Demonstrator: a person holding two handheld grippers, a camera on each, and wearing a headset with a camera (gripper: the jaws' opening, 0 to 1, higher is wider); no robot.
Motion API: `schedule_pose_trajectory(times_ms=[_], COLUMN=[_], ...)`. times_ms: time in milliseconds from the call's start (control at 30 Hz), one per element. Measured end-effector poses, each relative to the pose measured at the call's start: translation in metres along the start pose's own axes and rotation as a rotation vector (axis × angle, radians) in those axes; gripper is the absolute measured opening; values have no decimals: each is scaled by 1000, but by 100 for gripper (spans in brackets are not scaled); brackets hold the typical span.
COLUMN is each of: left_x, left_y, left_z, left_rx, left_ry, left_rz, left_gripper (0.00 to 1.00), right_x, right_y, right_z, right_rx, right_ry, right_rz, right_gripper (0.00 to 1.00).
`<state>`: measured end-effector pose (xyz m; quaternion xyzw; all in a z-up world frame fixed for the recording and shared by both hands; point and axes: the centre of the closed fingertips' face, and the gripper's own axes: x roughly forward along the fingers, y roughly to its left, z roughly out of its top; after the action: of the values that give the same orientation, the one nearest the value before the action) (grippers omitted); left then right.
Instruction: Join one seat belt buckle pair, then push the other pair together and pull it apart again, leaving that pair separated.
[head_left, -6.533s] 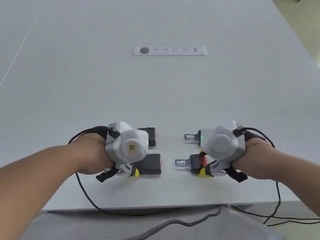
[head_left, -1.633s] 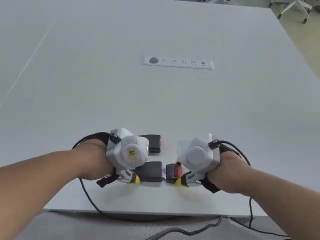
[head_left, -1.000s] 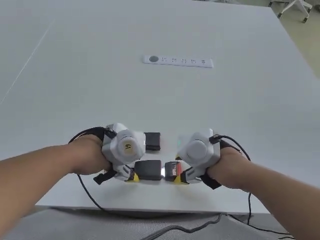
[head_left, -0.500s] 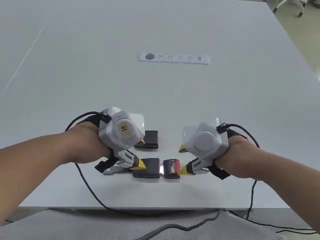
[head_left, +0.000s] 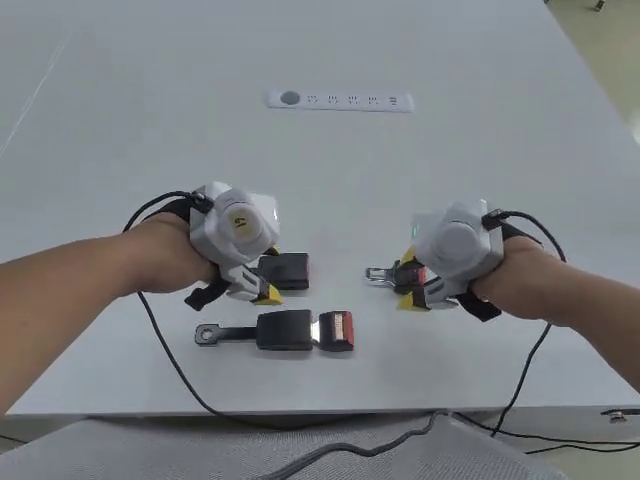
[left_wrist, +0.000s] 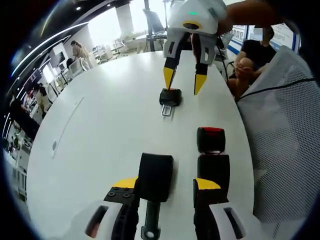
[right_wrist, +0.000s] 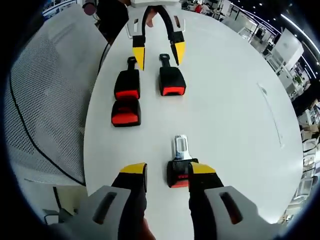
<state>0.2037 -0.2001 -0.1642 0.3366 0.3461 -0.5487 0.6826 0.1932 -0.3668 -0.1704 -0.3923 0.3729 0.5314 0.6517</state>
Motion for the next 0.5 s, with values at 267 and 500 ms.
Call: schedule_pose_trajectory(times_ms=[267,500], left_x=[13,29], left_y=[17,10], left_z=[-6,-16], left_rx=[7,45], left_ry=[25,60], left_rz=[-25,-77], left_gripper=[44,45], right_x=[2,20], right_y=[-20,-19], right_z=[-20,-26], right_rx=[-5,-7], right_ry=[37,44], right_rz=[-9,39], right_gripper=[31,32])
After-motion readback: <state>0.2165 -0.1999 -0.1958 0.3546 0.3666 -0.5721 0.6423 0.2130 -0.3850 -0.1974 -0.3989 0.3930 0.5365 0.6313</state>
